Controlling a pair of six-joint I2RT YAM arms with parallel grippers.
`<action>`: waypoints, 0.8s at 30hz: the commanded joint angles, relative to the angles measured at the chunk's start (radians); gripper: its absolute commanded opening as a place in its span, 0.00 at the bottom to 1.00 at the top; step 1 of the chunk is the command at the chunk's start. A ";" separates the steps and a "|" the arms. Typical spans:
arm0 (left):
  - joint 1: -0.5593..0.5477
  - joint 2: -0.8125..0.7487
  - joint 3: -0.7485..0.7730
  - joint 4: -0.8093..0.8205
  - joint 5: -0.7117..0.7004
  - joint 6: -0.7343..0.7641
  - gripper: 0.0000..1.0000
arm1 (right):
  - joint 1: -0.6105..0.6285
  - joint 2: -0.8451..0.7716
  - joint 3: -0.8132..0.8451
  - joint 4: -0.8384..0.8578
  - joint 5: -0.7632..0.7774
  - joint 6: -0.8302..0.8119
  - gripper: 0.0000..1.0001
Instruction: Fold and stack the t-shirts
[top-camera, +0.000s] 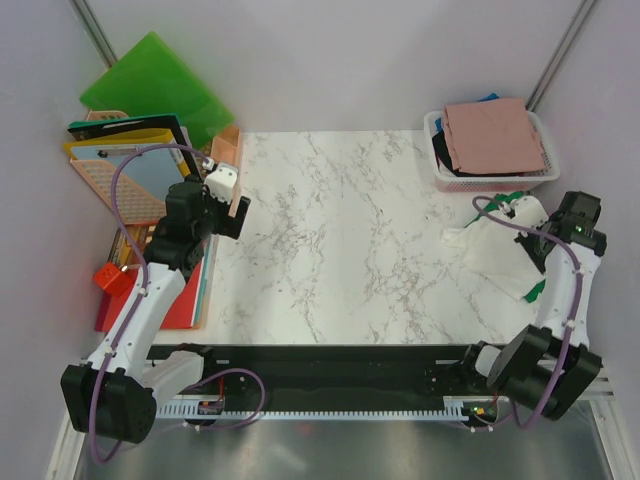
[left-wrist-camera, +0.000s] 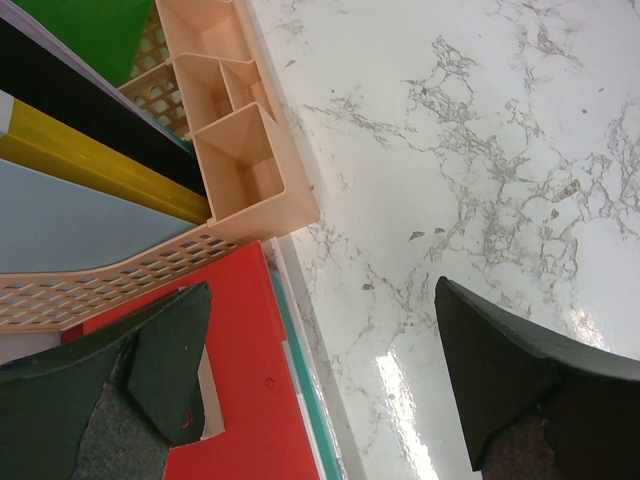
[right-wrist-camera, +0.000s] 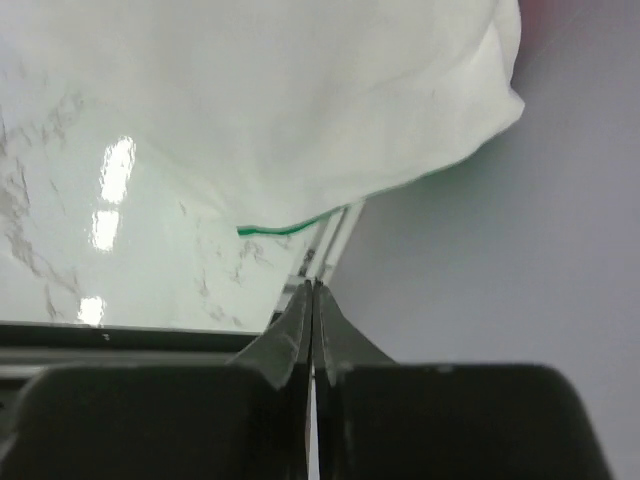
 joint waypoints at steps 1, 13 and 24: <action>0.002 0.000 -0.001 0.018 0.014 0.033 1.00 | 0.000 0.158 0.122 0.028 -0.105 0.163 0.00; 0.002 0.005 0.027 0.001 0.012 0.030 1.00 | 0.024 0.561 0.224 0.209 -0.150 0.387 0.00; 0.002 -0.002 0.013 0.009 0.010 0.035 1.00 | 0.021 0.453 -0.051 0.223 -0.085 0.255 0.00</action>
